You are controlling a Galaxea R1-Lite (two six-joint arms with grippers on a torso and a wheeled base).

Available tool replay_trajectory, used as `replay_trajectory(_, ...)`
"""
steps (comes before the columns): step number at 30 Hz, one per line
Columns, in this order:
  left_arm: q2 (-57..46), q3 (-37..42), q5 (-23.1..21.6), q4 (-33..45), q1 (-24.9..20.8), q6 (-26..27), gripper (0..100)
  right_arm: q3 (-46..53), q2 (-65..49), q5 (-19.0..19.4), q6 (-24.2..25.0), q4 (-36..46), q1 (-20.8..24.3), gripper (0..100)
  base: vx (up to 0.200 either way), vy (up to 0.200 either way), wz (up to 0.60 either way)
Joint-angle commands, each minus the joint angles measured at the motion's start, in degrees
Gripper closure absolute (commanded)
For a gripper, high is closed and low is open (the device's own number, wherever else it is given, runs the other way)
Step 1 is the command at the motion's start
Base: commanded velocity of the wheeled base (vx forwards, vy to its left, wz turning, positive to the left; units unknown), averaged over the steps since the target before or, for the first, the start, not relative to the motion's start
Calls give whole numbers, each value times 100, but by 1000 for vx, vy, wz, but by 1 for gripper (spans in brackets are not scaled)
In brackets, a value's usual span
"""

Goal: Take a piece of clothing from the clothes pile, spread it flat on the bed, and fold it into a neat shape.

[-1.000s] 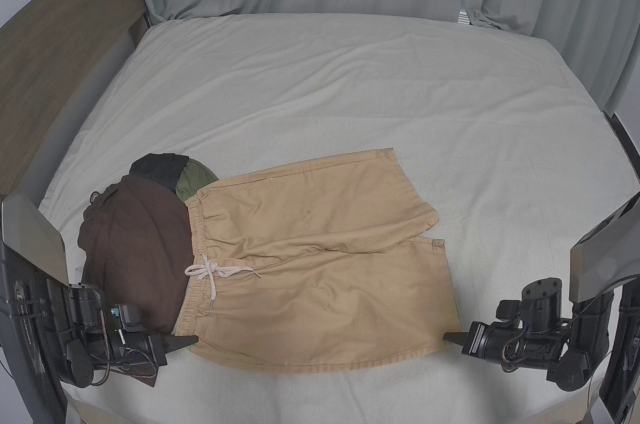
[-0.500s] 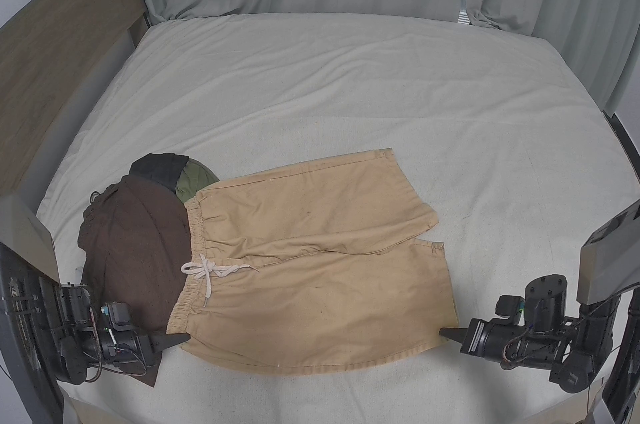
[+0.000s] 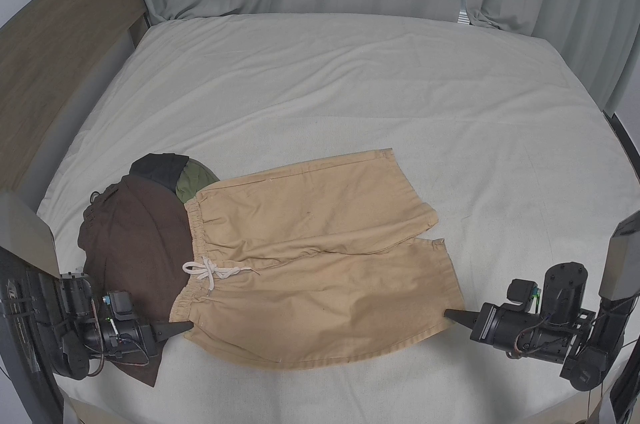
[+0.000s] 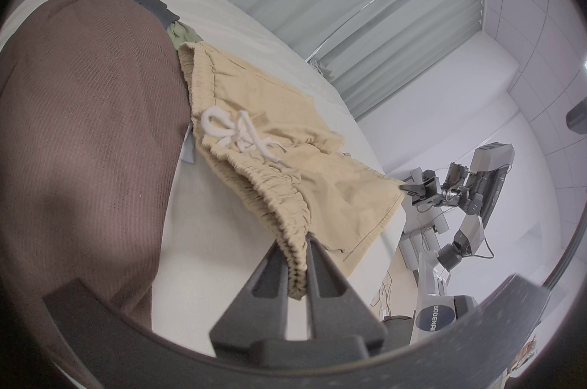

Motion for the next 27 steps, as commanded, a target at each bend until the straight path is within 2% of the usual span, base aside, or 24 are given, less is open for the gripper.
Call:
replay_trajectory(1, -89, -230, 20, -4, -107, -215, 100, 55, -190, 1, 18, -10, 5, 100, 0, 0, 0)
replay_trajectory(7, -124, -432, 29, -4, -107, -303, 100, 72, -427, 18, 10, -2, 22, 100, 0, 0, 0)
replay_trajectory(11, -353, -485, 29, -4, -124, -593, 100, 81, -603, -8, 18, 7, 137, 100, 0, 0, 0)
replay_trajectory(13, -573, -511, 73, -4, -195, -909, 100, 81, -709, -26, 1, 7, 180, 100, 0, 0, 0)
replay_trajectory(20, -915, -538, 249, -4, -318, -1340, 100, 81, -955, -140, -8, 51, 268, 100, 0, 0, 0)
replay_trajectory(27, -951, -626, 425, -13, -362, -1472, 100, 81, -1245, -175, -17, 51, 304, 100, 0, 0, 0)
